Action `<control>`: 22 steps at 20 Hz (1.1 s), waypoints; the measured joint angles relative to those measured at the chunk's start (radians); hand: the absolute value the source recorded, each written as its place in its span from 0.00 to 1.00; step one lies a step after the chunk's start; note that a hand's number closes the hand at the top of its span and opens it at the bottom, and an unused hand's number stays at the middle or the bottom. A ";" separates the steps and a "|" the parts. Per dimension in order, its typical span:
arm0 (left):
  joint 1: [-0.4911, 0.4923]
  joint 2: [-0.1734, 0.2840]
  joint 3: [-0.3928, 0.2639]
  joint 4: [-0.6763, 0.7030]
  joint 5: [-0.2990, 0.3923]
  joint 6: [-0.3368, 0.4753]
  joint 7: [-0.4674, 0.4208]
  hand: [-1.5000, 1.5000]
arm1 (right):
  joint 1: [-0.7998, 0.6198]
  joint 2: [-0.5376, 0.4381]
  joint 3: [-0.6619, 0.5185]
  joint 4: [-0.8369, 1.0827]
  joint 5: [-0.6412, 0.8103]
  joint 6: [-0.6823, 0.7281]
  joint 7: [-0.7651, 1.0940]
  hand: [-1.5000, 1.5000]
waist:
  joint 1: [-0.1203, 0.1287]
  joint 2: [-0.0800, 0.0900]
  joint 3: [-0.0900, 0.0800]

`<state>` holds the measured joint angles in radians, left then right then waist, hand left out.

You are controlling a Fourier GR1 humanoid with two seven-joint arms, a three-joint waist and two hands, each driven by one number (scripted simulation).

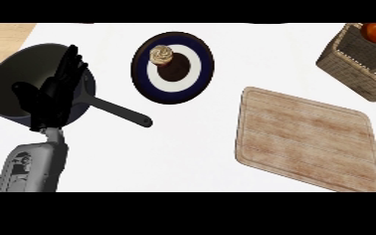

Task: Pick the tomato from the cutting board and place it in the basket

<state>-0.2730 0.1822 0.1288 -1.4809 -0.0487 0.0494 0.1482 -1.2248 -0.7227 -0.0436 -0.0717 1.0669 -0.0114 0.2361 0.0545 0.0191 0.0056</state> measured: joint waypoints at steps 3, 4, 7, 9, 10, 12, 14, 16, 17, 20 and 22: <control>0.003 -0.001 0.002 0.006 -0.002 0.001 -0.010 0.50 | 0.016 0.004 -0.028 -0.019 -0.028 -0.043 0.005 0.00 | -0.004 -0.002 0.001; 0.001 0.002 0.006 0.011 0.003 -0.003 -0.016 0.50 | 0.012 0.009 -0.042 -0.027 -0.041 -0.058 0.008 0.00 | -0.004 -0.002 0.002; 0.000 0.007 0.010 0.008 0.003 -0.002 -0.001 0.50 | 0.007 0.009 -0.093 -0.056 -0.090 -0.111 -0.002 0.00 | -0.007 -0.004 0.001; 0.004 0.004 0.005 0.003 0.002 -0.002 0.005 0.50 | 0.008 0.006 -0.128 -0.072 -0.124 -0.151 -0.007 0.00 | -0.008 -0.004 0.001; 0.001 0.007 0.010 0.005 0.004 -0.001 0.012 0.50 | 0.007 -0.001 -0.147 -0.081 -0.143 -0.163 -0.015 0.00 | -0.011 -0.005 0.001; 0.008 -0.002 0.003 0.002 -0.002 0.004 0.006 0.50 | 0.003 -0.010 -0.189 -0.096 -0.183 -0.192 -0.019 0.00 | -0.014 -0.006 0.001; 0.010 0.003 0.009 0.002 0.005 -0.003 0.003 0.50 | -0.003 -0.021 -0.236 -0.108 -0.228 -0.223 -0.015 0.00 | -0.015 -0.007 0.001; 0.019 -0.008 0.000 -0.006 -0.002 0.007 0.003 0.50 | -0.005 -0.046 -0.277 -0.117 -0.266 -0.238 -0.010 0.00 | -0.019 -0.009 0.001; 0.023 -0.004 0.004 -0.010 0.001 0.005 0.008 0.50 | 0.002 -0.055 -0.296 -0.121 -0.286 -0.242 -0.011 0.00 | -0.022 -0.010 0.000; 0.038 0.009 0.017 -0.020 0.012 -0.007 0.010 0.50 | 0.022 -0.073 -0.353 -0.139 -0.345 -0.259 -0.008 0.00 | -0.033 -0.015 0.000; 0.042 0.011 0.019 -0.026 0.011 -0.004 0.019 0.50 | 0.041 -0.103 -0.392 -0.150 -0.386 -0.254 -0.018 0.00 | -0.038 -0.017 -0.001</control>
<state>-0.2307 0.1929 0.1476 -1.5071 -0.0374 0.0451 0.1669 -1.1836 -0.8256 -0.4358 -0.2213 0.6809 -0.2652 0.2180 0.0165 0.0024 0.0045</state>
